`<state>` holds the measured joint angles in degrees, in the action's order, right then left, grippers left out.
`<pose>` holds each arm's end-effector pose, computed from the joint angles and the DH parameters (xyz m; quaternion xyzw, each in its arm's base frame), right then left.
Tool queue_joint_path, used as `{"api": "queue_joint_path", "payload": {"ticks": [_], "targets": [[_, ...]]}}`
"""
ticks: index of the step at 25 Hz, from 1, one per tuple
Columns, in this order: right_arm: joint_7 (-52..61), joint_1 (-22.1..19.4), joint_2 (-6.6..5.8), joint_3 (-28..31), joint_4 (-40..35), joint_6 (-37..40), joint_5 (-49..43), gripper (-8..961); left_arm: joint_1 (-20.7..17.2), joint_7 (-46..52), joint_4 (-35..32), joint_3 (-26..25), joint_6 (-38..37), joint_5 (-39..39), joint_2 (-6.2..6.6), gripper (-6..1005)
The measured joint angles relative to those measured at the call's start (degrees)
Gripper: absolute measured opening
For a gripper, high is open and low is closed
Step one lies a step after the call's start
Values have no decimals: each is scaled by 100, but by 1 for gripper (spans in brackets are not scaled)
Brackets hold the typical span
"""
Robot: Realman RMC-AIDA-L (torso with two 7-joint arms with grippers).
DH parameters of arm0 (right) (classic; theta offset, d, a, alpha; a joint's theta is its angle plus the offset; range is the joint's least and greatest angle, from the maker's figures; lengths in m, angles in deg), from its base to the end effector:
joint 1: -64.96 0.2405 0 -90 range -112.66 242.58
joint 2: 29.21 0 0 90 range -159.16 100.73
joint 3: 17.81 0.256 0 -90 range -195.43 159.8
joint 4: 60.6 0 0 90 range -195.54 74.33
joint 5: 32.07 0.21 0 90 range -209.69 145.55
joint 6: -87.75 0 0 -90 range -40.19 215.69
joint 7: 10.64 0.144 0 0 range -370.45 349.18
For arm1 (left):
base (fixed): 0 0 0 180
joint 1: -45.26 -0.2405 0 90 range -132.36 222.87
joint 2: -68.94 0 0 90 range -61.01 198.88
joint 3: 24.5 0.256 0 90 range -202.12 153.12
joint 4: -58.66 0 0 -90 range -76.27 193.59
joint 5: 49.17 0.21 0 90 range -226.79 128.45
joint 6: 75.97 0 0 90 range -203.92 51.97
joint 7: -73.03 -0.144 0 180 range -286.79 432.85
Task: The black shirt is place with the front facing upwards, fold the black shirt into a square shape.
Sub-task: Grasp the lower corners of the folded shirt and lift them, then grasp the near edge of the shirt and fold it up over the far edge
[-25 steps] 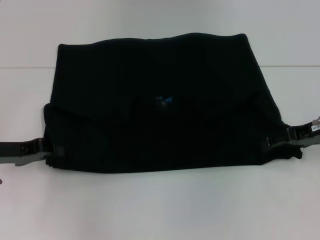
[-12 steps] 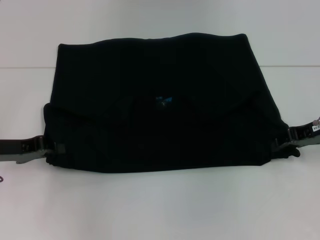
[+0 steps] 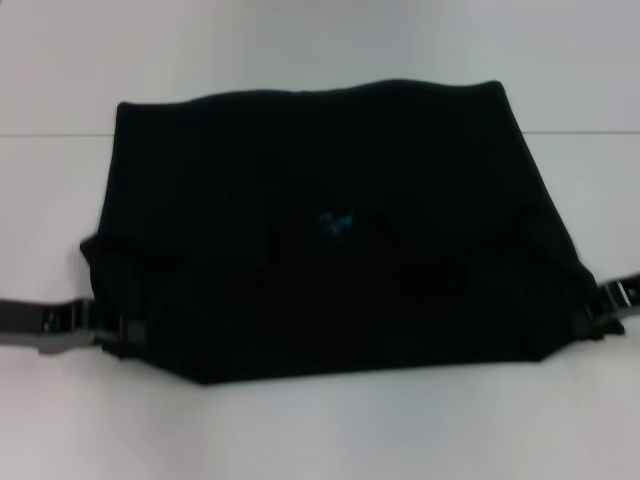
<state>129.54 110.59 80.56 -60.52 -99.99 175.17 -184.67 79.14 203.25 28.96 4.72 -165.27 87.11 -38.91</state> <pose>0.2745 0.3877 0.0544 -0.8113 0.5627 -0.0787 0.1375 -0.3269 0.3327 0.0557 -0.7502 -0.6422 -0.1351 0.0803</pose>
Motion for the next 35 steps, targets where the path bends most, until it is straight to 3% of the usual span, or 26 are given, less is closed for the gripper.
{"api": "queue_joint_path", "payload": {"ticks": [6,11,14,17,20,23,27,29,32,35], "targets": [[-1054,-366,-109,-10,-29,1459,-7,47,-58,-308,-48,20,-1575,645,46,37],[-2018,-721,80,-283,-1,2392,-55,48,-120,-556,14,245,-2334,1150,-56,37],[-2244,-844,197,-367,10,2472,-180,49,-168,-528,30,333,-2433,1203,-100,37],[-2353,-857,195,-199,144,2366,-173,49,-166,-571,31,223,-2437,1173,-98,37],[-2411,-751,107,325,328,2277,-122,48,-32,-541,6,-213,-2274,1160,-51,37],[-2241,-631,-15,1114,455,2065,-95,48,155,-402,18,-1035,-1913,1161,38,37],[-1709,-523,-238,2069,729,1460,206,47,336,-109,33,-2233,-1009,1041,105,37],[-1479,-518,-322,2332,910,1051,603,47,357,-4,108,-2524,-400,773,95,37],[-1316,-553,-333,2510,1130,384,1327,48,377,-32,445,-2562,448,300,62,37],[-1309,-562,-234,2520,1308,-236,1909,48,456,-237,668,-2542,967,72,-30,37]]}}
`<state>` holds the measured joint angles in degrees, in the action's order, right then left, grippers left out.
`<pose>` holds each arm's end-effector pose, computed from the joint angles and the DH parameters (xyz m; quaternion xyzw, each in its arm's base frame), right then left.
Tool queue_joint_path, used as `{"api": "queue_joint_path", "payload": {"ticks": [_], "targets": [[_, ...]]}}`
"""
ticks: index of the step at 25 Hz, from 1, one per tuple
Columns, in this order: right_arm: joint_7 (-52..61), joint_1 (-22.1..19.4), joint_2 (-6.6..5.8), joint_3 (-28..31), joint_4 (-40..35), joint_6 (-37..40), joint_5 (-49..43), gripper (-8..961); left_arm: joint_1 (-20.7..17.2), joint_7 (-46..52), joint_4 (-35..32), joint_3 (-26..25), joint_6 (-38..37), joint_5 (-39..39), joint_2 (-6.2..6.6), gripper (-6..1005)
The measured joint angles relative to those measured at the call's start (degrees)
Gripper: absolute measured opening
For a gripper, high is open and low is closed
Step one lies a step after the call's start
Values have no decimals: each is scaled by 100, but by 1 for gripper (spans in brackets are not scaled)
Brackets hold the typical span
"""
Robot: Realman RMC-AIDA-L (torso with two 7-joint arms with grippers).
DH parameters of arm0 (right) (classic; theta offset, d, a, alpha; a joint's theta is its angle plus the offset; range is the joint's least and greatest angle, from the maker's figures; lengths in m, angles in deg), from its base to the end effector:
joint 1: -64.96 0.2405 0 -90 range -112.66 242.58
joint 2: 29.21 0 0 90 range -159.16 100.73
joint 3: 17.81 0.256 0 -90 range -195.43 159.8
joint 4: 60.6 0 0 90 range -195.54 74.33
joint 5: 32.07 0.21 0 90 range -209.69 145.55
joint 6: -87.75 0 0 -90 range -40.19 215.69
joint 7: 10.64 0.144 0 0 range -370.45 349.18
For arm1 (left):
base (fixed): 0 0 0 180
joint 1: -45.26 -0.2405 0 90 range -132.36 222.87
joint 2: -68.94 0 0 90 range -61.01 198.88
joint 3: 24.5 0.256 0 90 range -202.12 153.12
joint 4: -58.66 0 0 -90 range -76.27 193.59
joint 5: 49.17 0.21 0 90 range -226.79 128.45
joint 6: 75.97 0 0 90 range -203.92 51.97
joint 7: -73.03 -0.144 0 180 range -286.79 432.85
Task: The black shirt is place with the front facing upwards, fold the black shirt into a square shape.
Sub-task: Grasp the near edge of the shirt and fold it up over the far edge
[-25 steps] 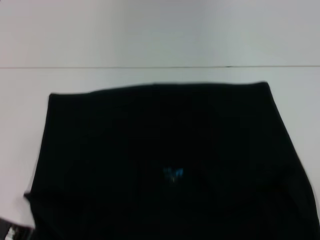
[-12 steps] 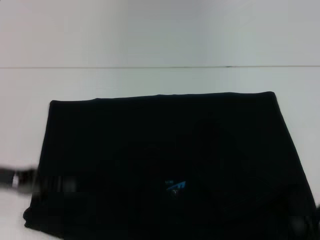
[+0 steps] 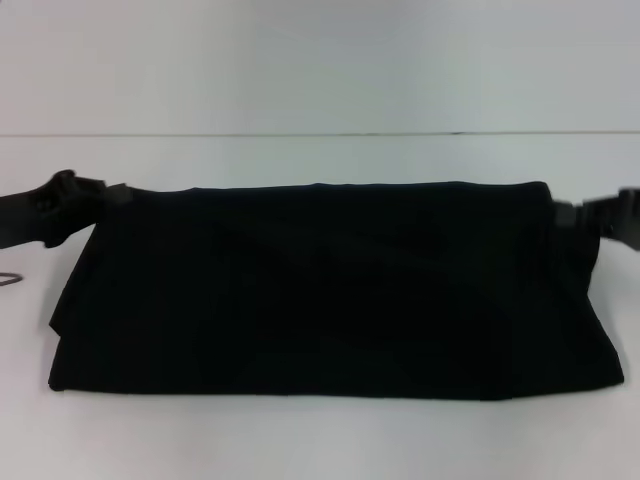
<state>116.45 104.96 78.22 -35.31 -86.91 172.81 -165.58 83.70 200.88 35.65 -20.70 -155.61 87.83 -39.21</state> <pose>0.2941 0.3803 0.0703 -0.7434 0.6086 0.2508 0.1183 -0.3202 0.3769 0.0714 -0.6605 -0.6596 -0.3214 0.1594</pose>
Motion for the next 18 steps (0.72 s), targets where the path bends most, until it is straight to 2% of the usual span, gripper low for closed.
{"api": "queue_joint_path", "payload": {"ticks": [4,8,11,18], "targets": [[-20,-15,237,33,47,-821,610,48,52,-251,13,-26,446,-205,-231,37],[-141,-38,435,6,63,-1466,1049,49,-5,-495,30,-36,822,-689,-403,37],[-247,6,506,-29,117,-1720,1103,48,-35,-622,36,-34,970,-973,-476,38],[-496,130,585,-35,194,-2121,1138,47,20,-765,61,-19,1358,-1360,-530,42]]}}
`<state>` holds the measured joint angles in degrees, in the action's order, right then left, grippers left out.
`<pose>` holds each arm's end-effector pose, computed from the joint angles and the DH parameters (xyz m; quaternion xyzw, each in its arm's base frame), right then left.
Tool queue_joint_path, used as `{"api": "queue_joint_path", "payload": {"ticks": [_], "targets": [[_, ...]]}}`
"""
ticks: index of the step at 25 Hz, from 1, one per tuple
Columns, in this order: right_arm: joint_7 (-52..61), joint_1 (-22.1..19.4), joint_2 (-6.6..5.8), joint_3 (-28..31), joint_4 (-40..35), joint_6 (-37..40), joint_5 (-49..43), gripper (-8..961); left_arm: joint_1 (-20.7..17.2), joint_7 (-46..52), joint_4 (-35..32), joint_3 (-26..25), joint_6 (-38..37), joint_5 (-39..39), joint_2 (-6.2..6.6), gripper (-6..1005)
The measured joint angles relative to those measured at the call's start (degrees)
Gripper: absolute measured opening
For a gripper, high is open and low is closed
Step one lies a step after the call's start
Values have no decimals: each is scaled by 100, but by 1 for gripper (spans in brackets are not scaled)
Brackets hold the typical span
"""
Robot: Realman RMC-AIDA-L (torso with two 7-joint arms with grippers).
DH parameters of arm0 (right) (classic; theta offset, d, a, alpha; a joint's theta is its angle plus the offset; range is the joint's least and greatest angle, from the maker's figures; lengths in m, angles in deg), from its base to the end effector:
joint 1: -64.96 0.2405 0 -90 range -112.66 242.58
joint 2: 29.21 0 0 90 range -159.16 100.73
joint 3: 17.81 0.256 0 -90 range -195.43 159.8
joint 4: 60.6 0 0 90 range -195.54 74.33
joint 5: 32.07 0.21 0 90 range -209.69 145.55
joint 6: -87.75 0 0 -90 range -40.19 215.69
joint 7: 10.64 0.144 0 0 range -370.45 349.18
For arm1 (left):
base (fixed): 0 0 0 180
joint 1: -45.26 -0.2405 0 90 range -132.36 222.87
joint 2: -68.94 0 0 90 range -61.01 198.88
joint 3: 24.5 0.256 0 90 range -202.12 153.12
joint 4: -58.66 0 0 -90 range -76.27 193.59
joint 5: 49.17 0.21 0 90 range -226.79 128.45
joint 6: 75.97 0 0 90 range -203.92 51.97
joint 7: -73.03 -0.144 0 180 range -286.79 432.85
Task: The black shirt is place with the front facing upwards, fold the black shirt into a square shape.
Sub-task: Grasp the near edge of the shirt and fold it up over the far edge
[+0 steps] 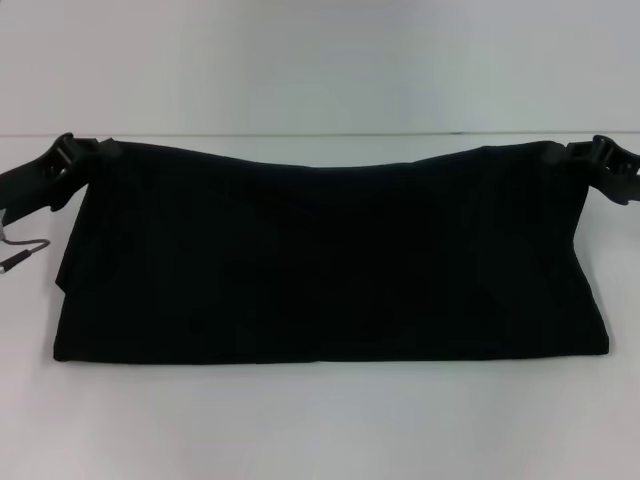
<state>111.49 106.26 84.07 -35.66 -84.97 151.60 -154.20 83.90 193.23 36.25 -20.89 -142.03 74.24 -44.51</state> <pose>0.2934 0.4170 0.0427 -0.6815 0.6094 0.3269 0.2392 -0.3200 0.3991 0.0549 -0.6077 -0.6385 -0.4008 0.2497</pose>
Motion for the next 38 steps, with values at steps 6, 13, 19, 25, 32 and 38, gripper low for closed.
{"api": "queue_joint_path", "payload": {"ticks": [6,13,19,25,32,38], "targets": [[-517,135,251,-14,6,-638,1,55,204,-419,121,-6,725,-103,-186,46],[-1186,353,509,-109,117,-1774,7,68,376,-1021,191,10,1520,-606,-481,50],[-1937,455,627,-121,307,-2379,337,79,514,-1676,293,3,2026,-931,-704,53],[-3212,456,634,-128,618,-2546,1117,224,526,-2204,335,32,2393,-1614,-901,98],[-3220,457,633,-142,802,-2895,1175,539,439,-2247,466,-3,2402,-1652,-853,369],[-3206,422,633,-120,908,-2906,1176,562,268,-2219,487,-16,2249,-1660,-817,614]]}}
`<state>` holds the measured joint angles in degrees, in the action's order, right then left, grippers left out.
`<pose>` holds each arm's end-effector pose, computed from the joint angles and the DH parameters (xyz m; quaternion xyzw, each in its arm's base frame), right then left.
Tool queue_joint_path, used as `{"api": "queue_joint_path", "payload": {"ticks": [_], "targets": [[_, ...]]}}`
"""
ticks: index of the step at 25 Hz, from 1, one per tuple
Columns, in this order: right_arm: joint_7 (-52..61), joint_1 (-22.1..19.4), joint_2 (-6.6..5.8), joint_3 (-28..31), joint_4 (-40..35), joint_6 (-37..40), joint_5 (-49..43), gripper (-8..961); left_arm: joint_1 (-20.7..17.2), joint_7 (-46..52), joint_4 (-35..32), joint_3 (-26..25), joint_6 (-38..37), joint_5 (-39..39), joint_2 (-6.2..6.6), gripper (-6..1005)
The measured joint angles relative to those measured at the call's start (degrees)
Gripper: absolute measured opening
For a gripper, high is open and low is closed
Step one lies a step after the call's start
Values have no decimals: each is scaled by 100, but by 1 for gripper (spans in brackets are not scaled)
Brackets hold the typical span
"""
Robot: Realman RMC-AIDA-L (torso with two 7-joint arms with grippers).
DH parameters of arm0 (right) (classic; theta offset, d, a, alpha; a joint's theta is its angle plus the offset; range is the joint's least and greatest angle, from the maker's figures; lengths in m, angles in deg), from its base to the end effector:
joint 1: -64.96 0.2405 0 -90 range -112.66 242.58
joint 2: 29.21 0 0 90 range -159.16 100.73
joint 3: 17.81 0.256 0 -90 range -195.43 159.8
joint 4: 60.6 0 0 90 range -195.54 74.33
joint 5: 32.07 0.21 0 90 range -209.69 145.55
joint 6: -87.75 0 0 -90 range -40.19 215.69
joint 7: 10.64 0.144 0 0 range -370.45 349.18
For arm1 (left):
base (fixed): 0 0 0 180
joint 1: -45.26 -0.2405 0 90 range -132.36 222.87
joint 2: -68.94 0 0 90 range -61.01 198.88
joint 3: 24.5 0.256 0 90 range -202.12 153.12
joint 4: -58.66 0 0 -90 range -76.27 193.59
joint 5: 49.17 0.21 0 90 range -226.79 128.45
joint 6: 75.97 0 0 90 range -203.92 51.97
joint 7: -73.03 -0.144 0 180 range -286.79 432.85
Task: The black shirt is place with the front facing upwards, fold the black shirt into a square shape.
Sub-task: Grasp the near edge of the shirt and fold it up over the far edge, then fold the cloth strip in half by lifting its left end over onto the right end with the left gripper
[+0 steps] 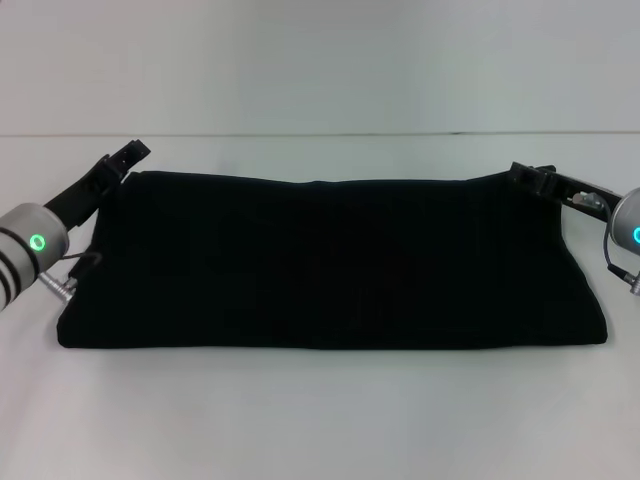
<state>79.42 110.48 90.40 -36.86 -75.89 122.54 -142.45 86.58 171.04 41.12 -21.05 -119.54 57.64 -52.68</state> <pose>0.2983 0.4352 -0.0196 -0.7070 0.5239 0.2373 0.4116 -0.3199 0.4129 -0.0030 -0.5601 -0.6229 -0.3899 0.3824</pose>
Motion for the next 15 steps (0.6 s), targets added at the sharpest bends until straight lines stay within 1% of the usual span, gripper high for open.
{"api": "queue_joint_path", "payload": {"ticks": [2,5,8,11,12,13,15], "targets": [[116,-17,-2,40,6,0,33,563,-70,24,0,-1,-210,-7,23,709],[398,-82,-33,66,8,51,187,563,-223,123,0,-2,-660,-60,75,735],[525,-216,-74,68,-5,260,451,563,-365,220,12,1,-1148,-129,141,761],[701,-393,-127,69,-18,631,764,564,-514,338,41,12,-1588,-144,235,777],[857,-470,-154,69,-29,802,838,564,-593,414,113,16,-1783,-144,313,777],[987,-541,-179,69,-39,934,874,564,-593,414,113,16,-1783,-144,313,776],[1261,-709,-236,69,-62,1275,902,564,-675,550,185,25,-1977,-144,382,775]]}}
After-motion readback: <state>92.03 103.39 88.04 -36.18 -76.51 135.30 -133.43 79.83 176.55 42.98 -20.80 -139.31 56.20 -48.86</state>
